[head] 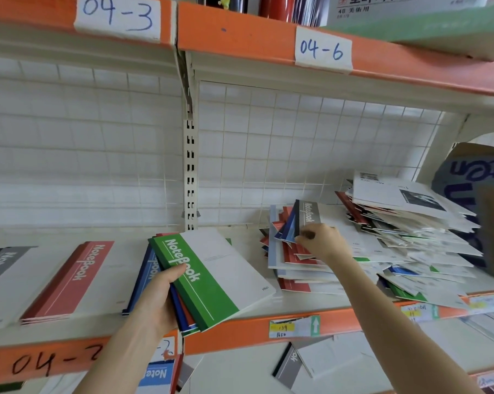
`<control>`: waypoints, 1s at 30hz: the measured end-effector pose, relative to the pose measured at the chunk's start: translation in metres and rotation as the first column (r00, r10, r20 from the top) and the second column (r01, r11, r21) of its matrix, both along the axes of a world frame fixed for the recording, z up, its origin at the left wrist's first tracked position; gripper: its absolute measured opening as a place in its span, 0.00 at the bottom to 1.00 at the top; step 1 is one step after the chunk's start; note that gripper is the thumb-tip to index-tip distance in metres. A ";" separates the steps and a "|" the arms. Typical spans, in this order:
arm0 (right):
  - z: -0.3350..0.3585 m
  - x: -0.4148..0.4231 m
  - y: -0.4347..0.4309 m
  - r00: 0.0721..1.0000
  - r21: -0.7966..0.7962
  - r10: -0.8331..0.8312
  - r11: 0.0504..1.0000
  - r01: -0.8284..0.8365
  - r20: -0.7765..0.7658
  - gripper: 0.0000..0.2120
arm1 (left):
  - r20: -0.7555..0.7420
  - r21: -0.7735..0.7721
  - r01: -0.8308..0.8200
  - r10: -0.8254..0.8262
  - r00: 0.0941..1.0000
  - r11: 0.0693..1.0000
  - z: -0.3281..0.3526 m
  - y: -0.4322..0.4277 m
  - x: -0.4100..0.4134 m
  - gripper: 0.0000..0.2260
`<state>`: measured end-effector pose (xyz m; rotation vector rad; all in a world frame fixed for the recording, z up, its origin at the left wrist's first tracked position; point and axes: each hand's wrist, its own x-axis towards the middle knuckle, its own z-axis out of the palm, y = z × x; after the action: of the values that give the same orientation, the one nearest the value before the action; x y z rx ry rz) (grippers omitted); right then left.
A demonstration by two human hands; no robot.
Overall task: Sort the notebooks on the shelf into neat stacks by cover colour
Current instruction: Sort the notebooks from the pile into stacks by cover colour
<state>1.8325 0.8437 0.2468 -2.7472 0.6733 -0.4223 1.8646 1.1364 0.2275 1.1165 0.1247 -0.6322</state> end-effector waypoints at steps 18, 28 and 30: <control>0.007 0.007 0.007 0.990 -0.384 -0.109 0.921 0.066 -0.090 0.12 | -0.037 0.025 0.020 -0.019 0.999 1.000 -0.004 0.003 -0.001 0.07; -0.017 -0.023 0.095 0.642 -0.530 0.734 0.643 -0.553 0.221 0.08 | -0.050 -0.055 0.043 -0.046 0.998 0.998 -0.005 -0.013 0.005 0.14; -0.025 -0.030 0.113 0.594 -0.493 0.788 0.587 -0.642 0.165 0.08 | -0.082 -0.106 0.017 -0.026 0.996 0.994 -0.005 -0.015 0.006 0.15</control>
<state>1.8028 0.9570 0.2214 -2.8311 -0.7410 -0.8974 1.8710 1.1213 0.2220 0.9917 0.1495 -0.6971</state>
